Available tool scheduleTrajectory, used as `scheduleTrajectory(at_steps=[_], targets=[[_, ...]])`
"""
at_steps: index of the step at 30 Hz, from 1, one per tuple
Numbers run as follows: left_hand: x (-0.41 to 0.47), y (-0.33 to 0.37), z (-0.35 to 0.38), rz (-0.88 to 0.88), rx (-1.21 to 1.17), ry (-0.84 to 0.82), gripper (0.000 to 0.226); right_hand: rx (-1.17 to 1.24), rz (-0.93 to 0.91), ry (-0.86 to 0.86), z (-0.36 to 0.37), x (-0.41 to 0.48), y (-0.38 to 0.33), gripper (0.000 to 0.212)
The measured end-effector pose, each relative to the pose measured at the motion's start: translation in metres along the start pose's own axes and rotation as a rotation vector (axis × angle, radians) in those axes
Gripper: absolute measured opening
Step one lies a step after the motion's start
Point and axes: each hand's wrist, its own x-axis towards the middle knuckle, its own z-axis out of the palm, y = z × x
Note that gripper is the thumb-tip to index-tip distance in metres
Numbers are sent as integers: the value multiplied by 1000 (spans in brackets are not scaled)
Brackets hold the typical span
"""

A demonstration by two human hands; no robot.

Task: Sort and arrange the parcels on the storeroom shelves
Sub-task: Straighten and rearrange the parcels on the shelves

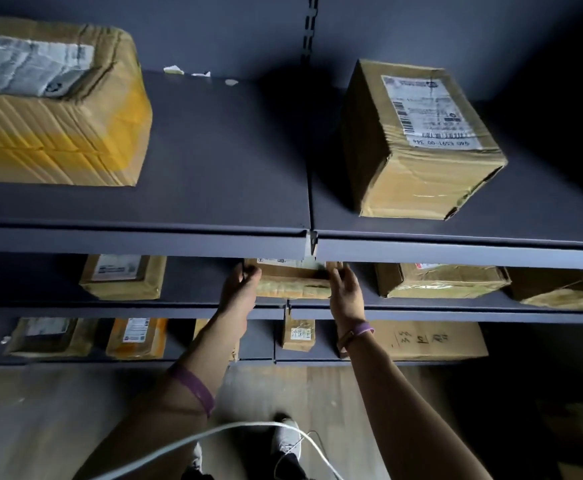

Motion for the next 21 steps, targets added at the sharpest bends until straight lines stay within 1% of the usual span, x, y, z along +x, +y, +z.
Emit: scheduleTrajectory(at_steps=[2,4,9,11,14,16,21], targets=[[-3,-1,2,-4,-24,18,5,-23,-30,1,-1,0,3,32],[-7,-1,2,-16,-43,40,2,-63,-22,38,-3,-3,8,31],[-28,-16,-8,-36,-86,56,21,-8,15,119,-15,-29,20,26],[-36,-27,-15,-53,-67,47,25,31,48,150,-18,-45,29,27],[-45,-48,-23,-113,-67,65,38,100,121,149,-19,-69,46,30],[-49,-60,-27,-152,-60,69,40,123,143,153,-19,-82,57,32],[-50,-75,-31,-180,-13,42,40,136,131,195,-21,-97,65,32]])
